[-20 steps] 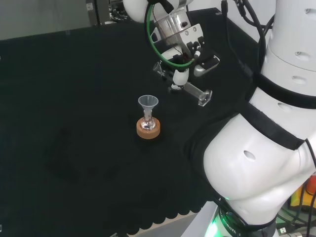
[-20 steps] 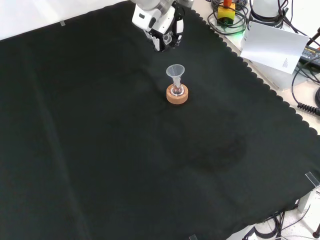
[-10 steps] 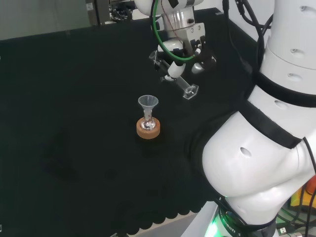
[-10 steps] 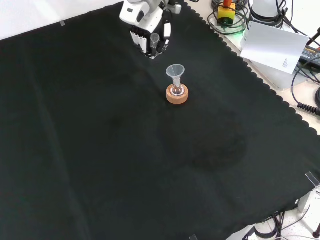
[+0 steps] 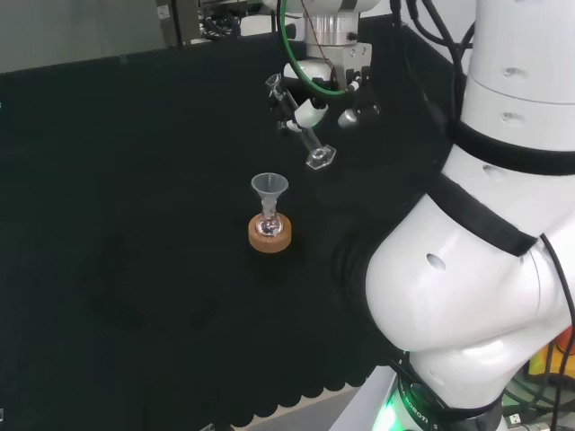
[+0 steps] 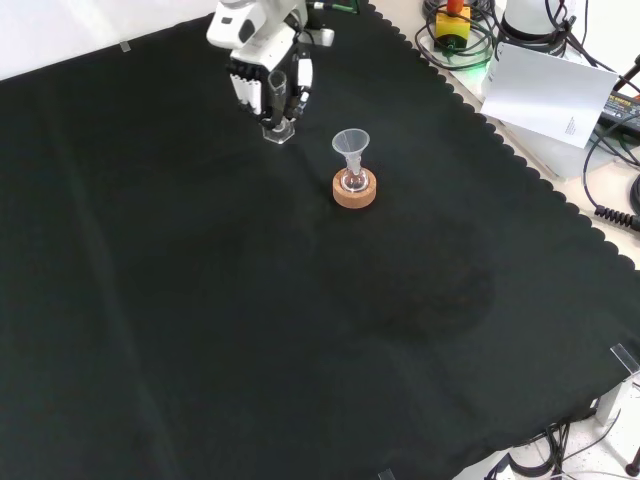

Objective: Put the graduated cylinder back on the table.

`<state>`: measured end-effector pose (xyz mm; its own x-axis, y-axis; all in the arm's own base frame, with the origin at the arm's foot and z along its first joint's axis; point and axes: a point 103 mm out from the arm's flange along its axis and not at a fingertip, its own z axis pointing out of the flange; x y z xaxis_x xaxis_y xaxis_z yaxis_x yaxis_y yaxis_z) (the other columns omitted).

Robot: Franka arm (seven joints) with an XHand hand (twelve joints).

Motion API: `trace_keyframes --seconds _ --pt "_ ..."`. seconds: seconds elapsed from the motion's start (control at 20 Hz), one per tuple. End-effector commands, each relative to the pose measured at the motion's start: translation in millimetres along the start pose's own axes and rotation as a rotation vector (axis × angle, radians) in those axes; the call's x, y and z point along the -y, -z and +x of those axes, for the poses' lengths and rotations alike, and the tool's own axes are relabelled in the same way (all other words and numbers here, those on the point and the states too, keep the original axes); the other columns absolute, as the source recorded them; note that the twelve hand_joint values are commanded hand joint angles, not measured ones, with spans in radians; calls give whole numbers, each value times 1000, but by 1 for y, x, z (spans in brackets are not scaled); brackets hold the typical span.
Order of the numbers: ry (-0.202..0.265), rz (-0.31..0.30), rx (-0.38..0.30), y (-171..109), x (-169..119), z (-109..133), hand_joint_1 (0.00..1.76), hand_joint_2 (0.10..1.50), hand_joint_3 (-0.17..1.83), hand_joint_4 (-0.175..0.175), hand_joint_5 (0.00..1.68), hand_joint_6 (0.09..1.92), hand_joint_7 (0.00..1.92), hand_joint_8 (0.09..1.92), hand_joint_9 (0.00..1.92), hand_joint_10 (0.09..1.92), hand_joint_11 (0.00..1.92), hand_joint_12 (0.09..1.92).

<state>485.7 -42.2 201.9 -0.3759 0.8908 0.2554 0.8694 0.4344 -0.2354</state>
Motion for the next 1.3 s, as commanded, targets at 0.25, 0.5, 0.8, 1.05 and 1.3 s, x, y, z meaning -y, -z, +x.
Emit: trace_keyframes --seconds 0.25,0.5,0.8,1.05,1.3 --pt "58 -180 -133 -6 -60 -31 1145 918 467 -175 948 1142 1212 290 1408 87 1265 712" --pt "60 -225 -200 -14 -79 -42 1145 920 465 -175 947 1143 1205 289 1403 87 1262 713" --pt "71 -273 -262 -25 -98 -52 1144 922 462 -175 945 1145 1201 289 1400 87 1260 715" --pt "82 -280 -297 -31 -111 -56 1144 923 461 -175 944 1146 1197 290 1397 87 1257 716" --pt "85 -283 -301 -35 -117 -58 1144 924 460 -175 943 1147 1192 290 1393 87 1254 717"
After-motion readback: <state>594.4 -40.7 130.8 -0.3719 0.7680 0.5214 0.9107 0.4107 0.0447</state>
